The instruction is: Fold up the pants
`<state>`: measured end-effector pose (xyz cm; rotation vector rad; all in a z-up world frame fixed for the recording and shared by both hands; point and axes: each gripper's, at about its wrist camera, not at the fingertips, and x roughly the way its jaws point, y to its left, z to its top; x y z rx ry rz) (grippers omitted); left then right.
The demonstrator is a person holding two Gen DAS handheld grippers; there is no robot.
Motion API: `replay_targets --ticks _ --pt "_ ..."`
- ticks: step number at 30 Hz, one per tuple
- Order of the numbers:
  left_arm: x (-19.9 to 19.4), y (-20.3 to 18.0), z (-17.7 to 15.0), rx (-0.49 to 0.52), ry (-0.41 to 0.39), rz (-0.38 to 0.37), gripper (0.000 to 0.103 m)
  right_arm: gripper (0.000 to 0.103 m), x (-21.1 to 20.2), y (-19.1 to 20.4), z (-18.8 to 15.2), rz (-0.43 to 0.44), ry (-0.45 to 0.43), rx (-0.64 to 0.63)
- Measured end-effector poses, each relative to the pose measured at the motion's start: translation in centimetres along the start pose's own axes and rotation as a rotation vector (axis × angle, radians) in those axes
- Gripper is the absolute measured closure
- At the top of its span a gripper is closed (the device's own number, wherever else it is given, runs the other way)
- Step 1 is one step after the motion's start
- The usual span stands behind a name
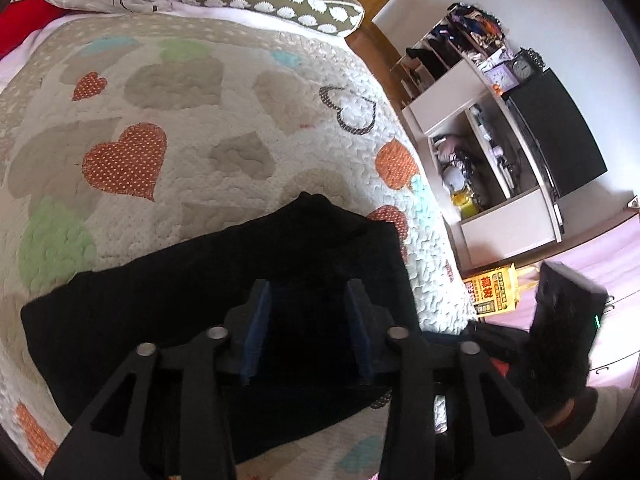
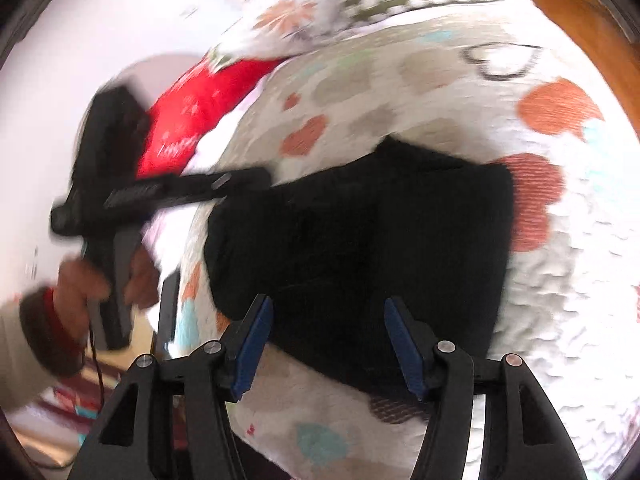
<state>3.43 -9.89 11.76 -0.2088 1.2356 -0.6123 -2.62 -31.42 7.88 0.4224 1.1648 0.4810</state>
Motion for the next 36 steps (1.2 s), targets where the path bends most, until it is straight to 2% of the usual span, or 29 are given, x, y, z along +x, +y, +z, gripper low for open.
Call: replay_targets --ticks 4,8,11,13,15,19,22,25,28,30,32,34,36 --pt "-0.5 -0.5 -1.0 0.012 -0.002 0.005 0.063 0.042 0.6 -0.7 1.2 0.007 -0.014 0.025" --pt "-0.4 -0.5 -2.3 -0.004 0.016 0.013 0.052 0.045 2.4 0.1 2.3 -0.087 0.012 -0.005" --pt "0.5 -0.7 -3.0 -0.010 0.039 0.033 0.051 0.045 2.8 -0.4 2.9 -0.134 0.003 0.019" --pt "1.5 -0.8 -3.3 -0.014 0.045 0.064 0.046 0.045 3.1 -1.1 2.8 -0.191 0.023 0.008" --pt "2.9 -0.3 -3.7 -0.050 0.056 0.106 0.046 0.045 3.2 -2.2 2.8 -0.259 0.038 0.002" --pt "5.3 0.9 -4.6 -0.138 0.086 0.145 0.046 0.045 4.1 -5.4 2.7 -0.339 0.106 0.052" --pt "6.1 0.8 -5.1 -0.145 0.076 0.186 0.046 0.046 3.4 -6.1 2.6 -0.331 0.109 0.076" --pt "5.7 0.9 -5.1 -0.175 0.072 0.200 0.046 0.044 1.7 -4.8 2.7 -0.310 0.075 0.060" --pt "4.7 1.1 -5.4 -0.194 0.067 0.221 0.046 0.044 0.7 -2.9 3.0 -0.244 0.046 0.045" --pt "4.0 1.4 -5.9 -0.217 0.067 0.228 0.046 0.045 1.1 -1.2 3.4 -0.197 0.056 0.020" --pt "3.1 1.8 -6.5 -0.241 0.060 0.232 0.046 0.051 2.7 0.5 3.8 -0.178 0.097 -0.031" --pt "2.5 2.2 -7.1 -0.264 0.050 0.227 0.046 0.064 4.5 2.0 4.3 -0.172 0.131 -0.078" --pt "2.0 2.5 -7.5 -0.288 0.041 0.226 0.046 0.066 6.1 3.1 4.7 -0.168 0.154 -0.104"
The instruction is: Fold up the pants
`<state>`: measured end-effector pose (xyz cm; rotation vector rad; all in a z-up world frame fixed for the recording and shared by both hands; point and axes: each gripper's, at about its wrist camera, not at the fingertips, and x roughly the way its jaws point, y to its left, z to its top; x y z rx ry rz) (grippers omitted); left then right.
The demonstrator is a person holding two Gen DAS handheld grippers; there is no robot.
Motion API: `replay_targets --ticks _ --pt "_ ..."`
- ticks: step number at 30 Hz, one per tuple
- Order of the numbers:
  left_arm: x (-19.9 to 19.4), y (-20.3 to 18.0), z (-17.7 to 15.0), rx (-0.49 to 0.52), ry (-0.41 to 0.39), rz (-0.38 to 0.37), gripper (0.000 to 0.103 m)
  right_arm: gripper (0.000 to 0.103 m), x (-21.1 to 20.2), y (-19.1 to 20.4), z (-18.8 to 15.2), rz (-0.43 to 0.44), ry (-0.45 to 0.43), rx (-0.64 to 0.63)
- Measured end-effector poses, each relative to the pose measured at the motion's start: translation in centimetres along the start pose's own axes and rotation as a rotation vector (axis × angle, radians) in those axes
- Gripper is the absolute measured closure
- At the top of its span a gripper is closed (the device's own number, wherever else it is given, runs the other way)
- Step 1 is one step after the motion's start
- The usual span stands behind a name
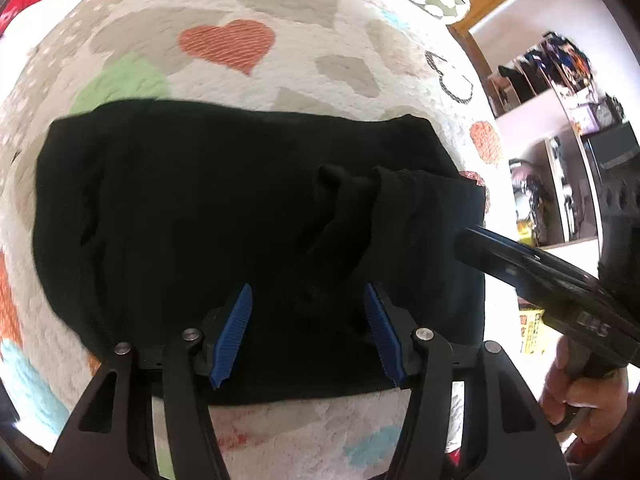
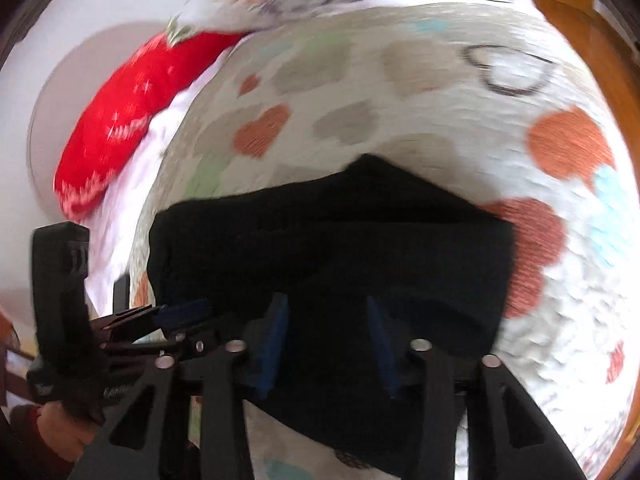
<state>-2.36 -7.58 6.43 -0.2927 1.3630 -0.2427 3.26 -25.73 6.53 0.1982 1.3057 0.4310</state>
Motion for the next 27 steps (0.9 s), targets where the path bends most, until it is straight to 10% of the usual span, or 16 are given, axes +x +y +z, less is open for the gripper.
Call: replay_targets --ticks 7,27 --pt "-1.3 1.7 -1.1 -0.063 -0.024 -0.001 0.046 0.063 5.1 2.7 0.8 -0.049 0.109 -0.059" --pt "-3.7 4.5 -1.7 -0.190 -0.063 0.068 0.030 0.057 0.1 5.5 -0.4 -0.054 0.115 -0.060"
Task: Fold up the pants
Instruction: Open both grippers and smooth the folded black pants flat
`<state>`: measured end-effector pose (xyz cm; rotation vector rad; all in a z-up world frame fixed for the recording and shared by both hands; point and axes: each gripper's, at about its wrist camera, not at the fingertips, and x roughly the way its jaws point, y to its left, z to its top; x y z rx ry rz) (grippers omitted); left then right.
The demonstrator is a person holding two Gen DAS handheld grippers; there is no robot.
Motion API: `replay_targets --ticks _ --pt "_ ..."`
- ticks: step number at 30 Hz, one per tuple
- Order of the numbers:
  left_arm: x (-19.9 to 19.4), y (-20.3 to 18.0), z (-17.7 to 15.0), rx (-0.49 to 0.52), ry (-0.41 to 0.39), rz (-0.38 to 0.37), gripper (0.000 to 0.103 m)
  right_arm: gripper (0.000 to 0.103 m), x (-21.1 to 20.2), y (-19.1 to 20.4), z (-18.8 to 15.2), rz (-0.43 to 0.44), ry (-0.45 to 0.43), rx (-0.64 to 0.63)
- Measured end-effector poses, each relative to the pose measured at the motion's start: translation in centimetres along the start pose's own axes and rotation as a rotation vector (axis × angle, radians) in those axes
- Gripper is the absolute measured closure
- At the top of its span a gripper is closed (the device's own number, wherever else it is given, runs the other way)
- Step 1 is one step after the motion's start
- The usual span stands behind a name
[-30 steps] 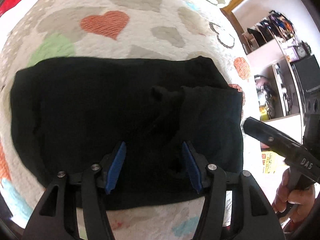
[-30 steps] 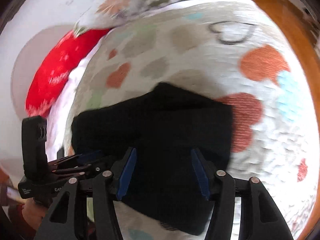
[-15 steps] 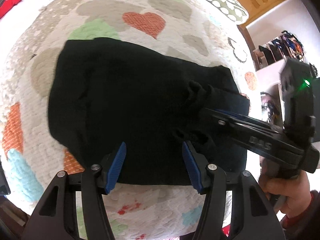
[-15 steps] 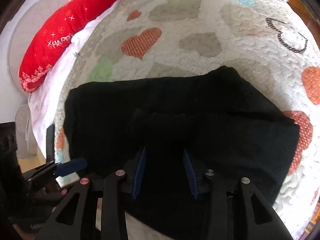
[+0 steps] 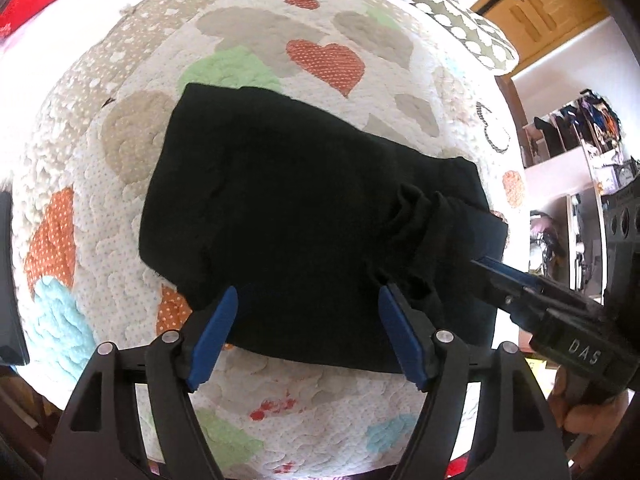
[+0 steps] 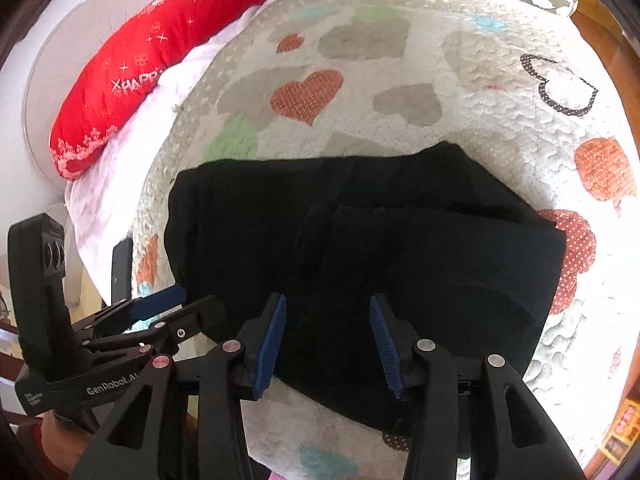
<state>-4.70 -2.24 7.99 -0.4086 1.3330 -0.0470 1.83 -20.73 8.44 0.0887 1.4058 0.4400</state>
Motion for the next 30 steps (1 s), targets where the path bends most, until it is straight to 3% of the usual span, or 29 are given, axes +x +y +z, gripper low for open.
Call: replay_targets --ticks 4,19,30 --pt "-0.3 0.4 0.0 -0.029 -0.015 -0.005 0.021 0.051 0.7 0.3 0.0 -0.003 0.018 -0.010" --pt "-1.2 1.5 -0.1 -0.085 -0.028 0.013 0.020 0.030 0.9 2.3 1.4 0.017 0.021 -0.073" --pt "-2.0 4.3 -1.4 -0.157 -0.036 0.006 0.020 0.029 2.2 5.6 3.4 0.000 0.028 -0.194"
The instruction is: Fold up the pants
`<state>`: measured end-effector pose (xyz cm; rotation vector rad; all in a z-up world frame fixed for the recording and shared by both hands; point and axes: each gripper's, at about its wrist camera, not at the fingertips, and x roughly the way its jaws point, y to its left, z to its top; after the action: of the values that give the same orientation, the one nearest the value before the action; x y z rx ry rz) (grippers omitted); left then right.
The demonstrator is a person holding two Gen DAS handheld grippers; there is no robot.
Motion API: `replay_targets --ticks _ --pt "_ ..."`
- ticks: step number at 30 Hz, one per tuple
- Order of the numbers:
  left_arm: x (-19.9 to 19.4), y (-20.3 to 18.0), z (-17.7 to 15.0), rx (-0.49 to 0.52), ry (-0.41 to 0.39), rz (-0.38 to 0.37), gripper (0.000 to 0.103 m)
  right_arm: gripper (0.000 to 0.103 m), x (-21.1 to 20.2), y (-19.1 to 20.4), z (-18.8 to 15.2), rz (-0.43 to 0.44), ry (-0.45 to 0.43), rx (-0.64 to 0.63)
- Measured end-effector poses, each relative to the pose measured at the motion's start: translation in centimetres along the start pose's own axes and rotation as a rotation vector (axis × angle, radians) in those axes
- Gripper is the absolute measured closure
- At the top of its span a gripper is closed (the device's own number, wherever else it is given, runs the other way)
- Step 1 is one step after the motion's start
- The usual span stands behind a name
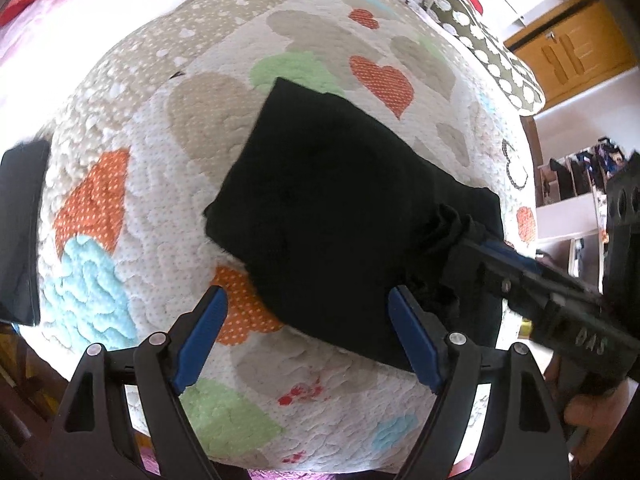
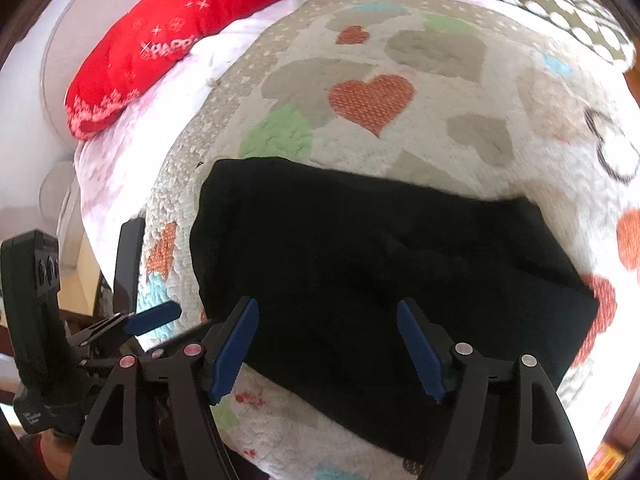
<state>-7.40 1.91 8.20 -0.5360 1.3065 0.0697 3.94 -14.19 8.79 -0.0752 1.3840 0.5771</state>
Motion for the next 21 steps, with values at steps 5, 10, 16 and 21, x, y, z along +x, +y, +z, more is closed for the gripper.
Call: replay_targets --ticks 5,10,16,21 --pt "0.2 2.7 -1.1 -0.075 0.014 -0.017 0.020 0.029 1.2 2.1 3.0 0.001 0.005 -0.093" --pt "1.0 4.9 -1.7 -0.168 0.026 -0.062 0.020 0.027 3.7 4.4 5.8 -0.025 0.035 -0.214" --pt "2.1 5.3 -1.4 -0.222 0.007 -0.118 0.020 0.025 6.9 5.9 8.0 -0.049 0.107 -0.329" --pt "3.5 5.6 -0.4 -0.295 -0.017 -0.163 0.015 0.022 8.9 6.0 9.0 -0.050 0.148 -0.349"
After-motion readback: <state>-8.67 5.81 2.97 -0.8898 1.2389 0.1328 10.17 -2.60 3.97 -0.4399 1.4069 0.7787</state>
